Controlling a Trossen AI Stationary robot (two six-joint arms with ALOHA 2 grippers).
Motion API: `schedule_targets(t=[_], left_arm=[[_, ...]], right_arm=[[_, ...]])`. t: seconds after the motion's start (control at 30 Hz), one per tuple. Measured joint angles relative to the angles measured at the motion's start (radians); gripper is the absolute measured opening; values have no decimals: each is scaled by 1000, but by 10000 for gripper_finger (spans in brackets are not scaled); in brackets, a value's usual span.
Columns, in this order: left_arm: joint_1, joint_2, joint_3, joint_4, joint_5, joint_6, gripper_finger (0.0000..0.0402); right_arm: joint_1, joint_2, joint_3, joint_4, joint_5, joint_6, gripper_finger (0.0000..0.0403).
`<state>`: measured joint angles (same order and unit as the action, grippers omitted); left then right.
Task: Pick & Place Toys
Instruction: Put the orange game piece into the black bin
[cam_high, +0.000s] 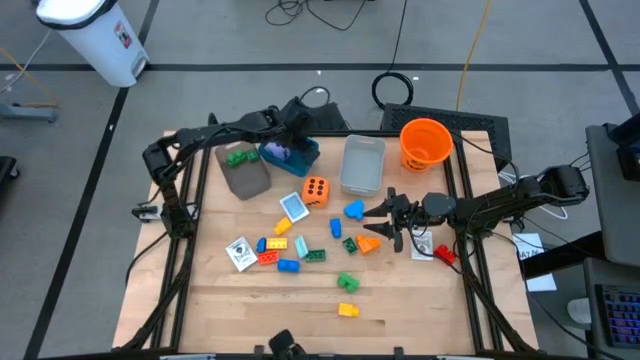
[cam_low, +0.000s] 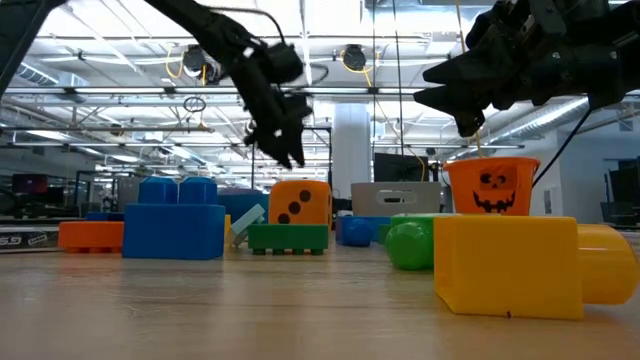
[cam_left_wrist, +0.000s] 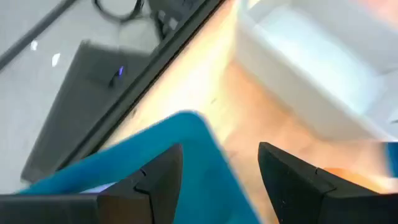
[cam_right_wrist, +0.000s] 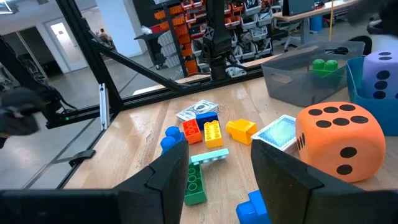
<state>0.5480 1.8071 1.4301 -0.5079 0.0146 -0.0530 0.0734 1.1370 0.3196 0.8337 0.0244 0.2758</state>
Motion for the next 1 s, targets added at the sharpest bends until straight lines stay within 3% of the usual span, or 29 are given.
schedule_targets(t=[0.17,0.27,0.47,0.67,0.8,1.0], left_arm=[[-49,-143,-64,92,8,5,214],[-92,-260,-184,213,11,-30,214],[-234,-467,-616,760,15,-123,214],[-381,-534,-934,1324,14,-122,214],[-465,-534,-1019,1582,10,-76,214],[-552,-533,-1017,1671,10,1,214]], right_arm=[[0,0,0,0,0,0,167],[0,0,0,0,0,0,167],[0,0,0,0,0,0,167],[0,0,0,0,0,0,167],[0,0,0,1,0,0,167],[0,0,0,82,2,46,167]])
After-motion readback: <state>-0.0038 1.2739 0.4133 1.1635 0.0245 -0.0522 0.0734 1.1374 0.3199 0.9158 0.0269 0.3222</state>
